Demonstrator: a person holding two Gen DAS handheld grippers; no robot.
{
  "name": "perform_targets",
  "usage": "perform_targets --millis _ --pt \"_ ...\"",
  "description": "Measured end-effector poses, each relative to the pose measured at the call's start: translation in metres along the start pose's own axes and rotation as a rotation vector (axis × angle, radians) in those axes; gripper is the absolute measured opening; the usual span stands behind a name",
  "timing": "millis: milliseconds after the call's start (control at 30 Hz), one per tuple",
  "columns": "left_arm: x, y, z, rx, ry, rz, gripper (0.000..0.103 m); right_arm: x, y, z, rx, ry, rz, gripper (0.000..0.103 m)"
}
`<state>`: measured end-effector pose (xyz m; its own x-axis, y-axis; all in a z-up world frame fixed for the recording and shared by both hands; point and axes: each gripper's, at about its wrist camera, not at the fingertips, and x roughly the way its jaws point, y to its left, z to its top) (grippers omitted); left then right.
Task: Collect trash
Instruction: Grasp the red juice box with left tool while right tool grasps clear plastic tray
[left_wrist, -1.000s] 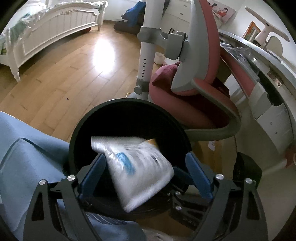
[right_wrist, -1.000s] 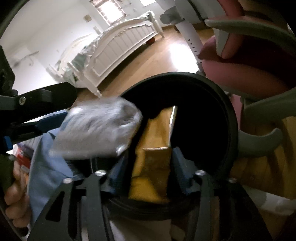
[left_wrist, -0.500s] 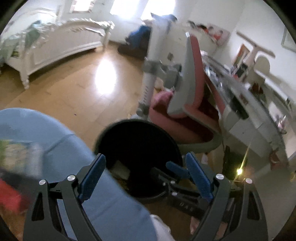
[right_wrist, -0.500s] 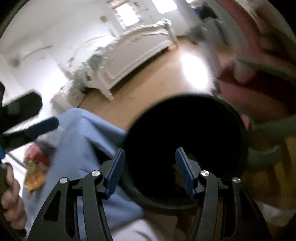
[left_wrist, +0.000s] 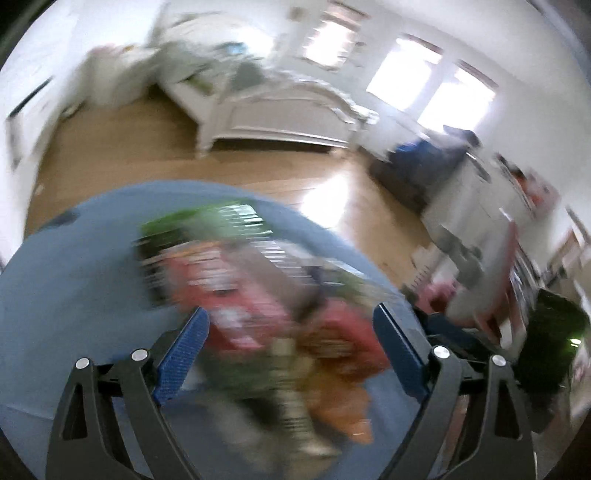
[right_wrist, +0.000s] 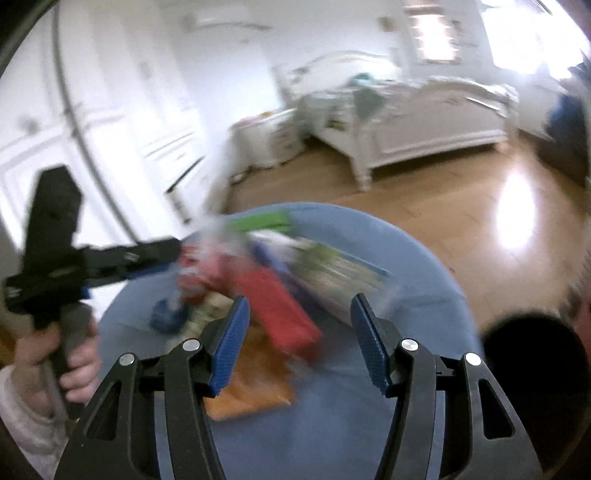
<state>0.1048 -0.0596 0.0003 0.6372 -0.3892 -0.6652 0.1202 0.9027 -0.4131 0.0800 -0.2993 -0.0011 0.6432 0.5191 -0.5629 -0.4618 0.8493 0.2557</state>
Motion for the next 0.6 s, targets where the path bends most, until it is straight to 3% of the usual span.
perform_targets --millis 167,300,367,500,600 --pt "0.024 0.052 0.008 -0.162 0.076 -0.065 0.088 0.04 0.039 0.039 -0.065 0.05 0.113 0.058" --pt "0.045 0.068 0.009 -0.205 0.119 -0.114 0.087 0.067 0.053 0.051 -0.092 0.098 0.109 0.058" --pt "0.056 0.069 0.013 -0.218 0.132 -0.15 0.073 0.077 0.056 0.053 -0.087 0.117 0.104 0.058" --pt "0.064 0.071 0.018 -0.217 0.137 -0.184 0.068 0.093 0.054 0.054 -0.063 0.154 0.108 0.058" --pt "0.057 0.069 0.017 -0.2 0.095 -0.186 0.06 0.101 0.056 0.051 -0.054 0.178 0.102 0.058"
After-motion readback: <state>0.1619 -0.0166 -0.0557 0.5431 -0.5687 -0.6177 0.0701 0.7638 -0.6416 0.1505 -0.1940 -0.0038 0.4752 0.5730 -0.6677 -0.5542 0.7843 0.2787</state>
